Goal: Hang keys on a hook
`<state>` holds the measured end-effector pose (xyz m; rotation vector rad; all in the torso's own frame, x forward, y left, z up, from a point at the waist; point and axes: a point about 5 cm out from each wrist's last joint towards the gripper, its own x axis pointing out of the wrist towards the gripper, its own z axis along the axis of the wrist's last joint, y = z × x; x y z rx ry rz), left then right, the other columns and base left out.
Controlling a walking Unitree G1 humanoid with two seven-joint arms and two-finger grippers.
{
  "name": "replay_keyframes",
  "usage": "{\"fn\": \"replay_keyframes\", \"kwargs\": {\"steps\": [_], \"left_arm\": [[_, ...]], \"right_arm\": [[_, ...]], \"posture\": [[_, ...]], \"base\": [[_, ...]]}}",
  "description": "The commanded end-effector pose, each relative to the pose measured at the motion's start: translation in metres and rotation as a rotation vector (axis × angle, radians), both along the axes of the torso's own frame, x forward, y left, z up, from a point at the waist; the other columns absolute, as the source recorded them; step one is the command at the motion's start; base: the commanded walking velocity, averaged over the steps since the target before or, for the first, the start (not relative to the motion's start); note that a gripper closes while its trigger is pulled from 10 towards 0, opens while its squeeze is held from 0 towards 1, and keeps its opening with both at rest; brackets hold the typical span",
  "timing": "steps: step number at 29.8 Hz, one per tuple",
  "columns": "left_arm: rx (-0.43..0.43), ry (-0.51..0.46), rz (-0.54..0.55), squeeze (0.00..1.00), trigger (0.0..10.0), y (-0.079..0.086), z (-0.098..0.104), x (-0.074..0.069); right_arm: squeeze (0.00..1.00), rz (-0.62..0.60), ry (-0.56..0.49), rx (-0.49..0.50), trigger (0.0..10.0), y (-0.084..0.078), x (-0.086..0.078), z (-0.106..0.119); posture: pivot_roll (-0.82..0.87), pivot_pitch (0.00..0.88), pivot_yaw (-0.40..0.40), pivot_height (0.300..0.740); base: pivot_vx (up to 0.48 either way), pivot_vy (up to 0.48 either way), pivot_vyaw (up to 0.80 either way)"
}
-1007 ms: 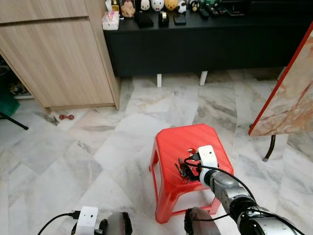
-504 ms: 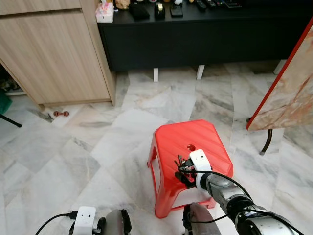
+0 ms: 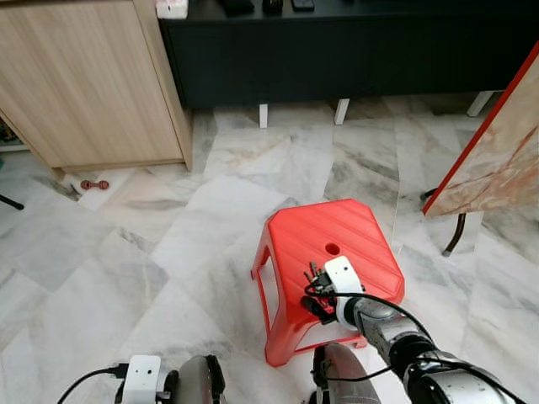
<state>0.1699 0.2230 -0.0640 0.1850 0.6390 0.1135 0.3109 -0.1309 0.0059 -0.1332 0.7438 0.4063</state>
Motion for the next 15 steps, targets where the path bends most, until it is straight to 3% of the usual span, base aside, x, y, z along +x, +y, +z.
{"fn": "replay_keyframes", "kwargs": {"steps": [1,2,3,15], "left_arm": [[-0.118,0.338,-0.058,0.00,10.0,-0.0431,-0.0426,-0.0745],[-0.119,0.338,-0.057,0.00,10.0,-0.0432,-0.0427,-0.0749],[-0.119,0.339,-0.056,0.00,10.0,-0.0432,-0.0428,-0.0753],[-0.119,0.345,-0.050,0.00,10.0,-0.0413,-0.0430,-0.0778]], "right_arm": [[0.00,-0.022,0.014,-0.028,3.6,-0.0052,-0.0016,-0.0024],[0.00,-0.025,0.013,-0.029,0.7,-0.0056,-0.0015,-0.0024],[0.00,-0.026,0.013,-0.030,0.0,-0.0059,-0.0014,-0.0023],[0.00,-0.033,0.015,-0.026,0.0,-0.0068,-0.0024,-0.0034]], "posture": [[0.05,0.304,-0.173,0.598],[0.05,0.304,-0.174,0.598],[0.05,0.305,-0.174,0.598],[0.05,0.310,-0.168,0.598]], "base": [[0.000,0.000,0.00],[0.000,0.000,0.00],[0.000,0.000,0.00],[0.000,0.000,0.00]]}}
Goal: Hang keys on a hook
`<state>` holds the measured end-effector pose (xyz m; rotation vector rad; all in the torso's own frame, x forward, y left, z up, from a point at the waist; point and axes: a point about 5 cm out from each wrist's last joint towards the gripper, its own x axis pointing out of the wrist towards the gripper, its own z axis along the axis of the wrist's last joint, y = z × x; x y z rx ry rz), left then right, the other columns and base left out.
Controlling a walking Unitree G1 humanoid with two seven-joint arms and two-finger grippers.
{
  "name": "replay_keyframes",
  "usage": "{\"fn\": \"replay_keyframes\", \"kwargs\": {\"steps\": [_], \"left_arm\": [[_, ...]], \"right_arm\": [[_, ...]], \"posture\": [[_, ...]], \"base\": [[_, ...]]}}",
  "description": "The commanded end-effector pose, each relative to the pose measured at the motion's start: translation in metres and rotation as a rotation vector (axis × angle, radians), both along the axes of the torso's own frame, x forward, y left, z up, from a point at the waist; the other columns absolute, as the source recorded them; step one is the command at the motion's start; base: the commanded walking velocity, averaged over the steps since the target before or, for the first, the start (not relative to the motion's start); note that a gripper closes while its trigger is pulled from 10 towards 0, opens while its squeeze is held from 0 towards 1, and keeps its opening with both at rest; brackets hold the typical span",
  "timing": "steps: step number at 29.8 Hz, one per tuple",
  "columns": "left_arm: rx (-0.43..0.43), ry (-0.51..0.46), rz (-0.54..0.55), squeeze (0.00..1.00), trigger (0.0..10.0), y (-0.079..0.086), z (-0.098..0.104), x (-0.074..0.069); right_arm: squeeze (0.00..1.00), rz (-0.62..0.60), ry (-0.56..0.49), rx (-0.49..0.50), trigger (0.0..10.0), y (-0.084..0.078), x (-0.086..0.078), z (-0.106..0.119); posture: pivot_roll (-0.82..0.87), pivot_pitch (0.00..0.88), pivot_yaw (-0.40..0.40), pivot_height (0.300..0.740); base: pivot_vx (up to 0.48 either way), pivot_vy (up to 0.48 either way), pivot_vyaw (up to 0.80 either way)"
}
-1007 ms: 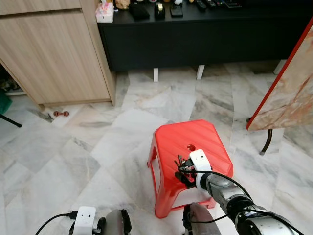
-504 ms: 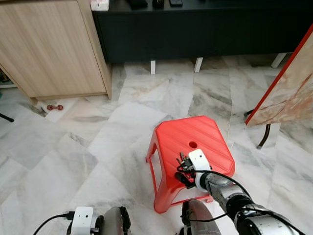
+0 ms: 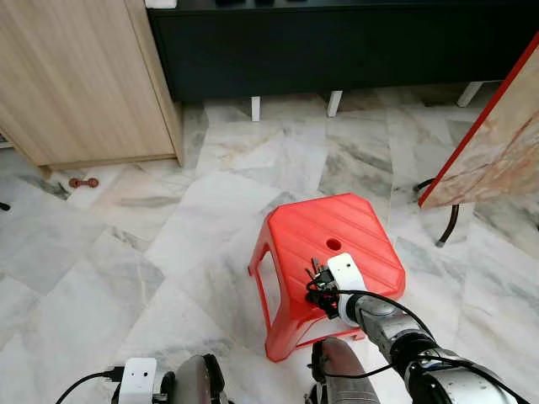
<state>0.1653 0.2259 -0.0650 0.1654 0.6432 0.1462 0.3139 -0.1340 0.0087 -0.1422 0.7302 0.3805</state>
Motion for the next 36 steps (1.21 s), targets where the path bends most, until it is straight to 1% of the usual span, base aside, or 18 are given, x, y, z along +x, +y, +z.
{"fn": "replay_keyframes", "kwargs": {"steps": [1,14,19,31,32,35,36], "left_arm": [[-0.115,0.341,-0.088,0.00,10.0,-0.043,-0.042,-0.072],[-0.104,0.333,-0.092,0.00,10.0,-0.038,-0.040,-0.064],[-0.096,0.332,-0.096,0.00,10.0,-0.035,-0.039,-0.059],[-0.080,0.328,-0.104,0.00,10.0,-0.030,-0.035,-0.044],[-0.079,0.327,-0.106,0.00,10.0,-0.030,-0.035,-0.041],[-0.077,0.328,-0.108,0.00,10.0,-0.030,-0.034,-0.038],[-0.074,0.329,-0.110,0.00,10.0,-0.030,-0.034,-0.036]], "right_arm": [[0.00,-0.015,0.034,-0.010,0.0,-0.003,-0.006,-0.007],[0.00,-0.028,0.030,-0.008,0.0,-0.004,-0.006,-0.006],[0.00,-0.050,0.014,-0.001,0.0,-0.005,-0.003,-0.004],[0.00,-0.121,-0.059,0.041,0.0,-0.012,0.007,0.007],[0.00,-0.135,-0.074,0.053,0.0,-0.014,0.007,0.008],[0.00,-0.150,-0.093,0.067,0.0,-0.017,0.008,0.009],[0.00,-0.163,-0.120,0.078,0.0,-0.020,0.008,0.010]], "posture": [[0.05,0.312,-0.164,0.598],[0.06,0.303,-0.148,0.598],[0.06,0.290,-0.142,0.598],[0.06,0.237,-0.122,0.598],[0.06,0.224,-0.118,0.598],[0.06,0.209,-0.114,0.598],[0.06,0.189,-0.111,0.598]], "base": [[0.000,0.000,0.00],[0.000,0.000,0.00],[0.000,0.000,0.00],[0.000,0.000,0.00],[0.000,0.000,0.00],[0.000,0.000,0.00],[0.000,0.000,0.00]]}}
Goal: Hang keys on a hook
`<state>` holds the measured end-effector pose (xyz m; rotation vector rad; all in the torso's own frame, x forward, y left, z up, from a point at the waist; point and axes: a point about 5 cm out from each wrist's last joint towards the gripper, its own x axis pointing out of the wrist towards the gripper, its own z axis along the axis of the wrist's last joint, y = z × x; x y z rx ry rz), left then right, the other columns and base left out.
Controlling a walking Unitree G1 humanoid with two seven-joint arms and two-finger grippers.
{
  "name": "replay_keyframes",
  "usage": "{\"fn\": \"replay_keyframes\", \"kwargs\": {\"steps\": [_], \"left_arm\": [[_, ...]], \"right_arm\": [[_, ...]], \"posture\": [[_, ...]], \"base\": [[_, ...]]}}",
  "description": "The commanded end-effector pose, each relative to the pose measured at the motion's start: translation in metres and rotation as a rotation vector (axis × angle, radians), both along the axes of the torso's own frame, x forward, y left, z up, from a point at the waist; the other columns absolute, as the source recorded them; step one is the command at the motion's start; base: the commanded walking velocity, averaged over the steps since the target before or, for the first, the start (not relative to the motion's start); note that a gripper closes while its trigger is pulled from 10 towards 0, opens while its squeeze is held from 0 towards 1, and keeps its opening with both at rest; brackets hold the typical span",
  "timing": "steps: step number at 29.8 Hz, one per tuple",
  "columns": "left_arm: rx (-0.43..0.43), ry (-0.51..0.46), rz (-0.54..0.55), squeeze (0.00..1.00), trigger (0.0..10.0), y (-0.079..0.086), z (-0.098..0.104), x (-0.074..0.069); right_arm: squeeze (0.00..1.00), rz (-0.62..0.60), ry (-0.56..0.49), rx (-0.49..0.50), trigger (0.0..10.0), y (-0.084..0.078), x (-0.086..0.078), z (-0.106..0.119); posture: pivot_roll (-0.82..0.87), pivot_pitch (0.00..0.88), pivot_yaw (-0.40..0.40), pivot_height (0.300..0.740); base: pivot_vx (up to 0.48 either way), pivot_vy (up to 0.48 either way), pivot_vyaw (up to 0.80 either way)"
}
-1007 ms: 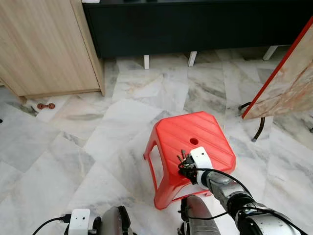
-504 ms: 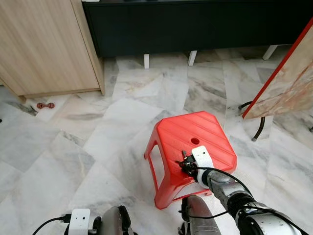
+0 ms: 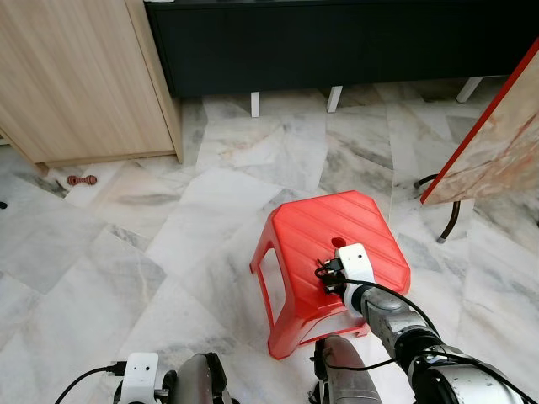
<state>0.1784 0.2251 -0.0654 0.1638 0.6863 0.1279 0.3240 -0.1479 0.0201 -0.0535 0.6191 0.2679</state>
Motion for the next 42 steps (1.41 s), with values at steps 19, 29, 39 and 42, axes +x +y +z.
{"fn": "replay_keyframes", "kwargs": {"steps": [19,29,39,42], "left_arm": [[-0.037,0.300,-0.122,0.00,10.0,-0.024,-0.030,-0.034],[-0.037,0.300,-0.122,0.00,10.0,-0.024,-0.030,-0.034],[-0.037,0.300,-0.122,0.00,10.0,-0.024,-0.030,-0.034],[-0.037,0.300,-0.122,0.00,10.0,-0.024,-0.030,-0.034]], "right_arm": [[0.00,-0.166,-0.209,0.064,0.0,-0.031,-0.011,0.001],[0.00,-0.166,-0.209,0.064,0.0,-0.031,-0.011,0.001],[0.00,-0.166,-0.209,0.064,0.0,-0.031,-0.011,0.001],[0.00,-0.166,-0.209,0.064,0.0,-0.031,-0.011,0.001]], "posture": [[0.05,0.081,-0.074,0.598],[0.05,0.081,-0.074,0.598],[0.05,0.081,-0.074,0.598],[0.05,0.081,-0.074,0.598]], "base": [[0.000,0.000,0.00],[0.000,0.000,0.00],[0.000,0.000,0.00],[0.000,0.000,0.00]]}}
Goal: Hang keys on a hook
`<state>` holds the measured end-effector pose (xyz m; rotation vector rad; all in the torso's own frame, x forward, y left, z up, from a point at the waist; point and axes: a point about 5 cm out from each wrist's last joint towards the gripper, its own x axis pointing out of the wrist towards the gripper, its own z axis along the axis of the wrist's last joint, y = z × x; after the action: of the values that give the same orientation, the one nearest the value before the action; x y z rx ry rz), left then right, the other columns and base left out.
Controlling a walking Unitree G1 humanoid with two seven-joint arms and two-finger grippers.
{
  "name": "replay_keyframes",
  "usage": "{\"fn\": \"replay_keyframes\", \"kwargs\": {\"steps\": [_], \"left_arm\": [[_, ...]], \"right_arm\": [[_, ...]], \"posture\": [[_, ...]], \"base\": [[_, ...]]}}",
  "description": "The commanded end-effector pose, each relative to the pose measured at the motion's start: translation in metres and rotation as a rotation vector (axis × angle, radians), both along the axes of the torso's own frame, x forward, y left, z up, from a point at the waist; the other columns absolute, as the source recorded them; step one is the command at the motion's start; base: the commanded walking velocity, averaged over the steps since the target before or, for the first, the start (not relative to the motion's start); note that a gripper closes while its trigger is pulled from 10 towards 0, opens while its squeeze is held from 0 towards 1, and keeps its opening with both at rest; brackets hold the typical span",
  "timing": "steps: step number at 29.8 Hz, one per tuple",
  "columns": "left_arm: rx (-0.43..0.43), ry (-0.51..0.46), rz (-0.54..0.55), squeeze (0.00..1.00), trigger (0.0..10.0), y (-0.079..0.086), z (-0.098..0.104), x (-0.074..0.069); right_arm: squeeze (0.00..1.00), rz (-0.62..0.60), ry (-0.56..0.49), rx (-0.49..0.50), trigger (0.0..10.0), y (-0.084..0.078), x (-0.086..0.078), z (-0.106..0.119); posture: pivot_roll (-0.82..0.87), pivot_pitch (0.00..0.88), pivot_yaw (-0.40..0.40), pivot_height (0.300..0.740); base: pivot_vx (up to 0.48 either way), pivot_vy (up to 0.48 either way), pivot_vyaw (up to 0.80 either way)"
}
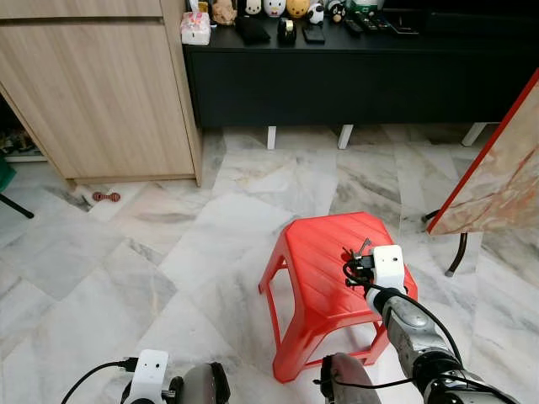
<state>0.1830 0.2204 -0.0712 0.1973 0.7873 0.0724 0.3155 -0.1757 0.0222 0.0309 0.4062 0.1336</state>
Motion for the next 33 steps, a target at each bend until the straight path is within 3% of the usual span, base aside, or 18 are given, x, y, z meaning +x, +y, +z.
{"fn": "replay_keyframes", "kwargs": {"steps": [1,2,3,14,25,33], "left_arm": [[-0.031,0.193,-0.078,0.00,10.0,-0.016,-0.020,-0.025],[-0.020,0.187,-0.082,0.00,10.0,-0.014,-0.015,-0.013],[-0.018,0.186,-0.082,0.00,10.0,-0.014,-0.014,-0.011],[-0.013,0.199,-0.080,0.00,10.0,-0.011,-0.015,-0.014],[-0.017,0.205,-0.079,0.00,10.0,-0.012,-0.016,-0.015],[-0.019,0.206,-0.076,0.00,10.0,-0.012,-0.016,-0.016]], "right_arm": [[0.00,-0.036,-0.109,0.047,10.0,0.005,-0.003,0.004],[0.00,-0.087,-0.206,0.107,10.0,0.009,-0.003,0.011],[0.00,-0.099,-0.222,0.117,10.0,0.010,-0.004,0.013],[0.00,-0.088,-0.243,0.136,10.0,0.014,-0.005,0.013],[0.00,-0.092,-0.257,0.141,10.0,0.015,-0.008,0.011],[0.00,-0.092,-0.275,0.139,10.0,0.014,-0.007,0.014]], "posture": [[0.04,0.000,-0.042,0.603],[0.04,0.000,-0.041,0.613],[0.04,0.000,-0.041,0.618],[0.04,0.000,-0.035,0.678],[0.04,0.000,-0.037,0.682],[0.05,0.000,-0.040,0.732]], "base": [[0.000,0.000,0.00],[0.000,0.000,0.00],[0.000,0.000,0.00],[0.000,0.000,0.00],[0.000,0.000,0.00],[0.000,0.000,0.00]]}}
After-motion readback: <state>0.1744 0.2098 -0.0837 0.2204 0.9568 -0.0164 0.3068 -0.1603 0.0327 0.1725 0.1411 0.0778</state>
